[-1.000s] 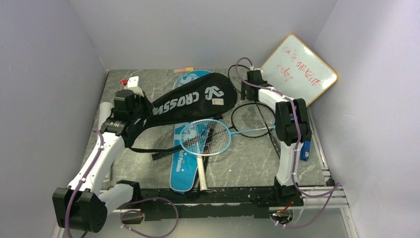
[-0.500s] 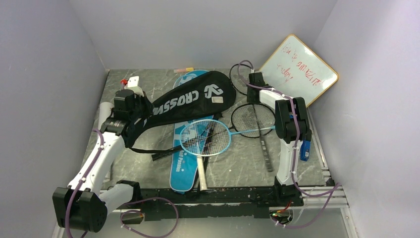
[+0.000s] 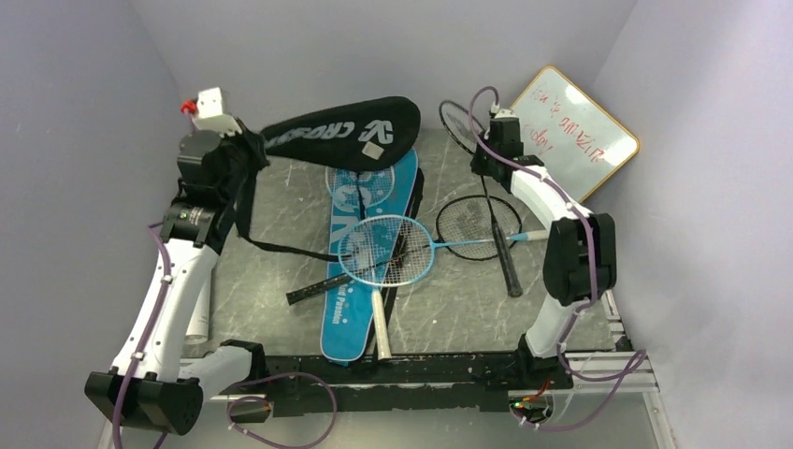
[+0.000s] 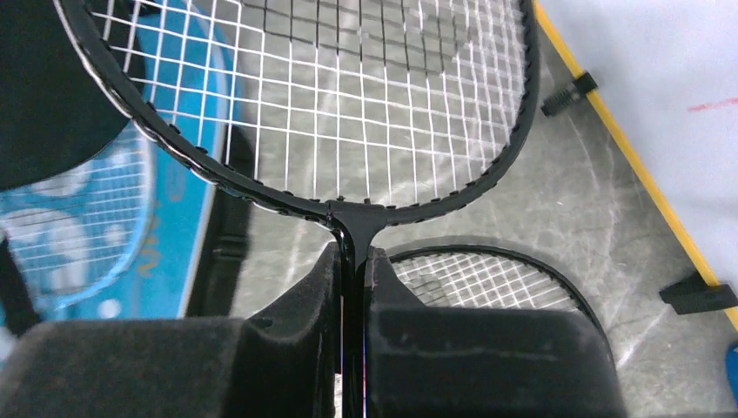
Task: Pack up the badminton gear
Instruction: Pick up the racket from the center of the board, then place the racket bag at the center of the board.
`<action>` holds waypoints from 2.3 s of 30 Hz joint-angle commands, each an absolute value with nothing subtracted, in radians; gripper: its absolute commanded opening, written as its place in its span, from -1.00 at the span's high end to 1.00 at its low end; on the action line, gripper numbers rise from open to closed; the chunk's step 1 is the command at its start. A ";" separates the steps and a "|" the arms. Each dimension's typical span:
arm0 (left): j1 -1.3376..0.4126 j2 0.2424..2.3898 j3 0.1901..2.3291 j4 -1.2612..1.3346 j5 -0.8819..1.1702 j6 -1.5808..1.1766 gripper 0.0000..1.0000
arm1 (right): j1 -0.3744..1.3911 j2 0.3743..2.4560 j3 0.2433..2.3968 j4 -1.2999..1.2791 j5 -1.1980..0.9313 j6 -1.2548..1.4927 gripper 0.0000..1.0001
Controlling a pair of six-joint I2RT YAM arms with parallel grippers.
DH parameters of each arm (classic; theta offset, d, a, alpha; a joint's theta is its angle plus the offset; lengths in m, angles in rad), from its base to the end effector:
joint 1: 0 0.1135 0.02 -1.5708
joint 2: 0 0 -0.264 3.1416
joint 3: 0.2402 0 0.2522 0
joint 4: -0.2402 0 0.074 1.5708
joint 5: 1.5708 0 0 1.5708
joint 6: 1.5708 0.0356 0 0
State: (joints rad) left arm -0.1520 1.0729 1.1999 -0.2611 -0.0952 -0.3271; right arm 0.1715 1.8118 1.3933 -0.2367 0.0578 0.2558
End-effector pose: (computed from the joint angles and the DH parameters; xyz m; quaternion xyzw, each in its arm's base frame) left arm 0.2355 -0.0327 0.4214 -0.0969 0.7464 -0.1212 0.6471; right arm 0.4123 0.0693 0.2584 0.0505 0.8953 0.0683 0.4372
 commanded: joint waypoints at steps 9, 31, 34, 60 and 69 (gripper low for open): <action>-0.150 1.135 1.595 -0.163 -0.216 -0.241 0.90 | 0.177 1.583 1.306 -0.077 -0.119 0.358 1.00; -0.151 1.178 1.313 0.215 0.693 -1.183 0.90 | 0.175 1.283 1.107 -0.089 0.080 0.549 1.00; -0.149 1.195 1.133 0.340 0.777 -1.289 0.90 | 0.175 1.302 1.123 -0.127 0.114 0.577 1.00; -0.549 1.274 1.094 -0.449 -0.088 -0.225 -0.44 | 0.273 1.432 1.113 -0.361 0.192 0.649 1.00; -0.867 1.466 1.130 -0.369 -0.189 0.103 -0.24 | 0.273 1.227 0.931 -0.334 0.155 0.638 1.00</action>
State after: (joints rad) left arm -0.8158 1.4570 1.1191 -0.3897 -0.1310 -0.1173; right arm 0.2756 1.3060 0.9646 -0.3576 0.1555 0.6319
